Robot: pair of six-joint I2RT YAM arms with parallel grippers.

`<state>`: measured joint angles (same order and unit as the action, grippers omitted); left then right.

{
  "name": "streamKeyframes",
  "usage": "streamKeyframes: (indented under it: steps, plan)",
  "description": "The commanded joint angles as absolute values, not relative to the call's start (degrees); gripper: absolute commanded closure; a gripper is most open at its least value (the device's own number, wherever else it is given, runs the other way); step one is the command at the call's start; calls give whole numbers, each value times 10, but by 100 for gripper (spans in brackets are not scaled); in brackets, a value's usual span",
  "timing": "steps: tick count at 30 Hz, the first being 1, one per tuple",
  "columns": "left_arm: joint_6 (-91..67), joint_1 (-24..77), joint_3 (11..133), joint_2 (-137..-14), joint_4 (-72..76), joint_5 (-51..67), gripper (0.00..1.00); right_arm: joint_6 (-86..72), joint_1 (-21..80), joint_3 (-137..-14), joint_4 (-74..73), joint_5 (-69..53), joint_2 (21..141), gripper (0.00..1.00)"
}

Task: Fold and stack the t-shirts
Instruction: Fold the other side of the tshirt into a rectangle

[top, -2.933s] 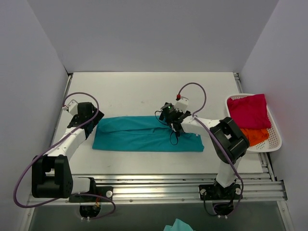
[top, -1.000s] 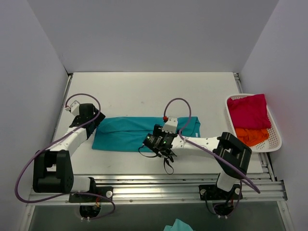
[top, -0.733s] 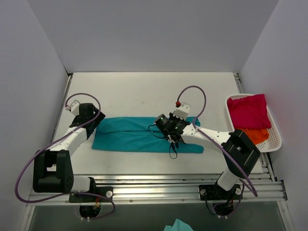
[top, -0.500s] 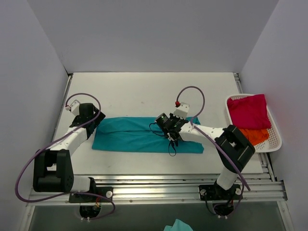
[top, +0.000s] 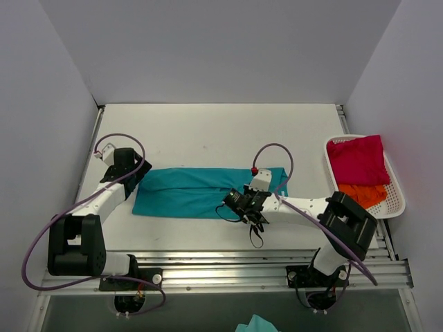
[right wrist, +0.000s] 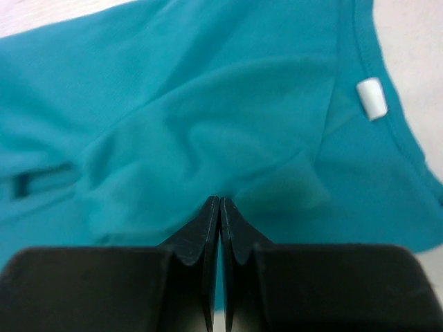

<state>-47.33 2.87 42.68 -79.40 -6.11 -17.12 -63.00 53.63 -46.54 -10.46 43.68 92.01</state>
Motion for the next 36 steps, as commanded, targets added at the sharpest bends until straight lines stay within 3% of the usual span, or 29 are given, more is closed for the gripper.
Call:
streamKeyframes:
  steps: [1,8,14,17,18,19,22,29,31,32,33,36]
  plan:
    - [-466,24,434,-781,-34,-166,8,-707,583,-455,-176,454,868,100]
    - [-466,24,437,-788,-31,-160,8,-748,603,-483,-243,503,863,100]
    - [-465,23,433,-785,-29,-161,8,-696,523,-504,-208,511,892,98]
    - [-464,23,433,-784,-27,-159,8,-629,474,-477,-122,469,889,82]
    - [-464,23,432,-784,-26,-160,8,-618,466,-473,-107,463,890,58]
    - [-464,24,432,-784,-25,-159,8,-600,455,-469,-81,457,893,49]
    - [-464,23,432,-787,-20,-155,8,-587,438,-473,-63,432,917,43]
    - [-462,20,430,-787,-14,-147,8,-583,433,-477,-6,342,1011,44]
    - [-462,19,427,-785,-11,-146,8,-581,430,-467,26,310,1030,48]
    - [-463,18,425,-784,-11,-144,8,-579,426,-464,51,298,1050,53]
    - [-463,17,424,-781,-10,-141,8,-576,422,-462,63,286,1061,69]
    - [-463,16,419,-777,-11,-136,8,-556,400,-463,114,236,1092,100]
